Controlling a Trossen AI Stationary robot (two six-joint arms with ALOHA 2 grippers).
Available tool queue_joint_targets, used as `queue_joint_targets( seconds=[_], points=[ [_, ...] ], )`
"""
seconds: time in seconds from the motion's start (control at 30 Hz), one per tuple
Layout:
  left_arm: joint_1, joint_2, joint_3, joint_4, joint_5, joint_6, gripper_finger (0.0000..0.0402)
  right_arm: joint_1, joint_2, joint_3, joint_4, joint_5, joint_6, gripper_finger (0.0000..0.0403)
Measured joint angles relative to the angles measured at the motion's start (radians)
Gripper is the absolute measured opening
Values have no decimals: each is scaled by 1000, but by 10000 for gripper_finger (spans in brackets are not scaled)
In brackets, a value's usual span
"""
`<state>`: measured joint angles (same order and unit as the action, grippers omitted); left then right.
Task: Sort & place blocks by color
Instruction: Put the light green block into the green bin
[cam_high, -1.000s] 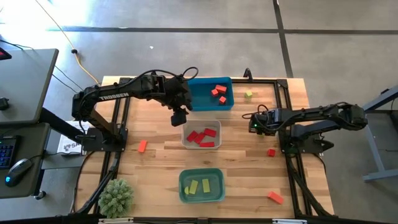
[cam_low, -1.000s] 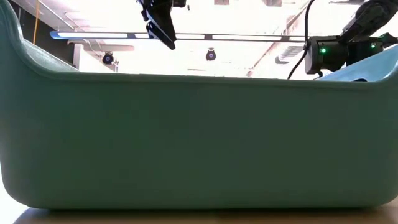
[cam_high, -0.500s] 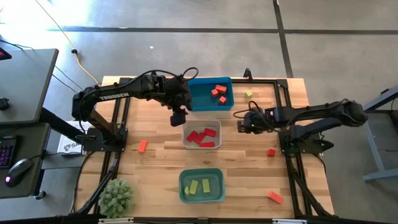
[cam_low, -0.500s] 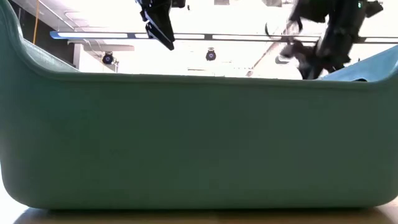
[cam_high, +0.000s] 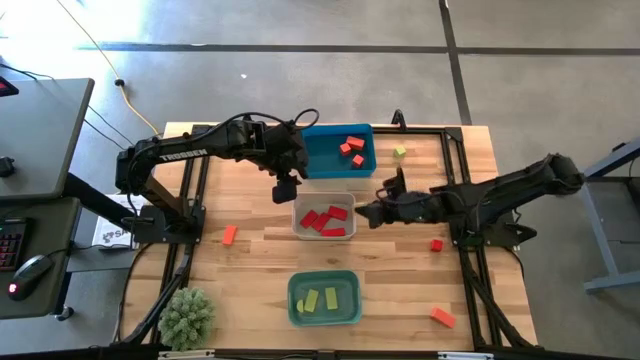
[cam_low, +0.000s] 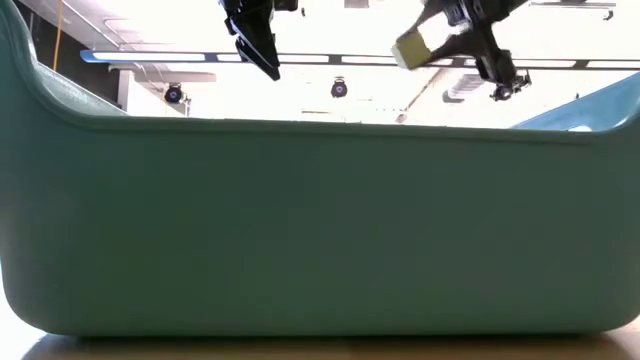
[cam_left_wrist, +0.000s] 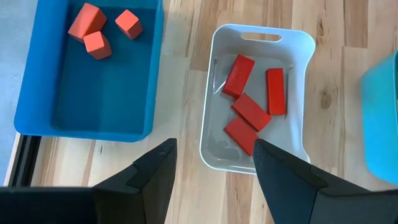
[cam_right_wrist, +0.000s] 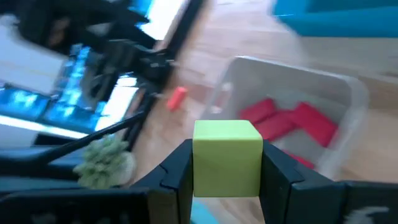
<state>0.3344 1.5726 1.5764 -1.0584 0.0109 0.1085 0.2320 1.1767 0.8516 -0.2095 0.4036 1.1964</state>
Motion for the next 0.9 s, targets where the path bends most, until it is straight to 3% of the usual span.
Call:
queue_joint_targets(
  seconds=[0.17, 0.37, 0.67, 0.9],
  points=[
    [0, 0, 0, -1, 0, 0, 200, 64, 96, 0, 181, -2, -87, 107],
    [1, 0, 0, -32, 0, 1, 200, 131, 239, 0, 337, -102, -180, 107],
    [2, 0, 0, -52, 0, 26, 200, 219, 397, 0, 392, -264, -36, 107],
    [2, 0, 0, -49, 0, 27, 200, 260, 417, 0, 421, -257, -24, 107]
  ],
)
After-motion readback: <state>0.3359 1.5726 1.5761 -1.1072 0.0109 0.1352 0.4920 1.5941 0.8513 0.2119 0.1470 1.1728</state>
